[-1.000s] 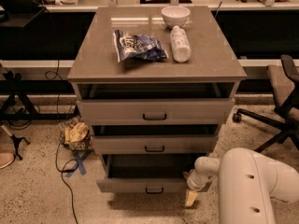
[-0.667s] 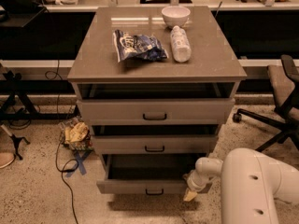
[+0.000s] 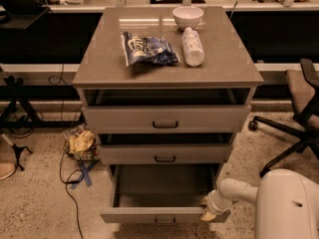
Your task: Open bottom drawer
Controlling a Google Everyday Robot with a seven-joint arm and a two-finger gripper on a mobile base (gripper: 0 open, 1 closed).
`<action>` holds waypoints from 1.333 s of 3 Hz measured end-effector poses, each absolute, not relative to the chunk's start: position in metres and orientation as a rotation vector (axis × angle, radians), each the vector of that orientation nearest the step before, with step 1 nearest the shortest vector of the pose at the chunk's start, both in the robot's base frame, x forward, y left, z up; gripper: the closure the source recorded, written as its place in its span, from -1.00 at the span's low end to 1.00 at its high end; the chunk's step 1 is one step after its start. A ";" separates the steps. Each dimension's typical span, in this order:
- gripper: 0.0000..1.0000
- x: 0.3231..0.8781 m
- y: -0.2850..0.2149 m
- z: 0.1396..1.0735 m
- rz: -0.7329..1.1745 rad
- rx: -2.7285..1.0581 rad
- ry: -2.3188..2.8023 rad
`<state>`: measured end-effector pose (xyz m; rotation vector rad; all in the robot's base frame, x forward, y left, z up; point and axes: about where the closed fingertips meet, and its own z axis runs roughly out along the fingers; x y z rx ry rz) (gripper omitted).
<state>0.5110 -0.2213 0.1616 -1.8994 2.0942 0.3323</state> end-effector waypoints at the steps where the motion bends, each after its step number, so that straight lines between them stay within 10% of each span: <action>1: 1.00 0.493 -0.230 0.158 0.337 -1.854 2.109; 4: -0.47 0.489 -0.225 0.155 0.348 -1.857 2.109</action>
Offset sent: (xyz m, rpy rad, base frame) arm -0.0182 -0.0089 -0.0033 0.0169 -0.0052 -0.0315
